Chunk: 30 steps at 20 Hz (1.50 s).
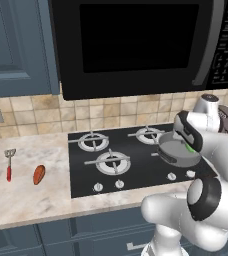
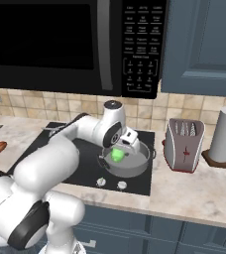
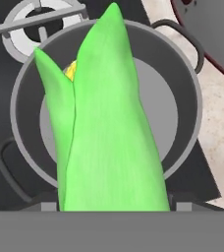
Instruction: Put the corn and sweet potato in the pot. Retrieve the spatula and lightly stir the vegetables in the pot.
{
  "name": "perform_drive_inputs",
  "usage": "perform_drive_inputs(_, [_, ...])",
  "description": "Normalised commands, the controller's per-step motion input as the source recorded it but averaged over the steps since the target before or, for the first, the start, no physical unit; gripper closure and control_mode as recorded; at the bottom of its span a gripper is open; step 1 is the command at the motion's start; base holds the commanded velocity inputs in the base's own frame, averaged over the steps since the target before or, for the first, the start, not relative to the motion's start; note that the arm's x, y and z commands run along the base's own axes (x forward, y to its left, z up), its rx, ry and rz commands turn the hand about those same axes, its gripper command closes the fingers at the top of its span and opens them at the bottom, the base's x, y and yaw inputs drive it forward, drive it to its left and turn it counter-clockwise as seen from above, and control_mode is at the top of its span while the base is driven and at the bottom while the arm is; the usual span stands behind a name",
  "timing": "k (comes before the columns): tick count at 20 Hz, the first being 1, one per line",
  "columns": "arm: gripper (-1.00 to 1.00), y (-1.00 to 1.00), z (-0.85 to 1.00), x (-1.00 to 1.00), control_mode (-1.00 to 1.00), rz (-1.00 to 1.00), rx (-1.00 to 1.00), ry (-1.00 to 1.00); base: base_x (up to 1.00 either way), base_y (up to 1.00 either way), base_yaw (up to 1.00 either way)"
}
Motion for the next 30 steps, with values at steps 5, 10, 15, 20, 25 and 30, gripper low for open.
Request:
perform_drive_inputs(5, [1.00, 0.00, -0.34, 0.00, -1.00, 0.00, 0.00, 0.01, 0.00, 0.00, 0.00])
perform_drive_inputs(10, [1.00, 0.00, -0.10, 0.00, -1.00, 0.00, 0.00, 0.00, 0.00, 0.00, 0.00])
perform_drive_inputs(15, [1.00, 0.00, 0.00, 0.06, -1.00, 0.00, 0.00, 0.00, 0.00, 0.00, 0.00])
perform_drive_inputs(20, [1.00, 0.00, 0.00, 0.18, -1.00, 0.00, 0.00, 0.00, 0.00, 0.00, 0.00])
perform_drive_inputs(25, [1.00, 0.00, 0.00, 0.16, -1.00, 0.00, 0.00, 0.00, 0.00, 0.00, 0.00])
perform_drive_inputs(30, [1.00, 0.00, 0.00, 0.11, -1.00, 0.00, 0.00, 0.00, 0.00, 0.00, 0.00])
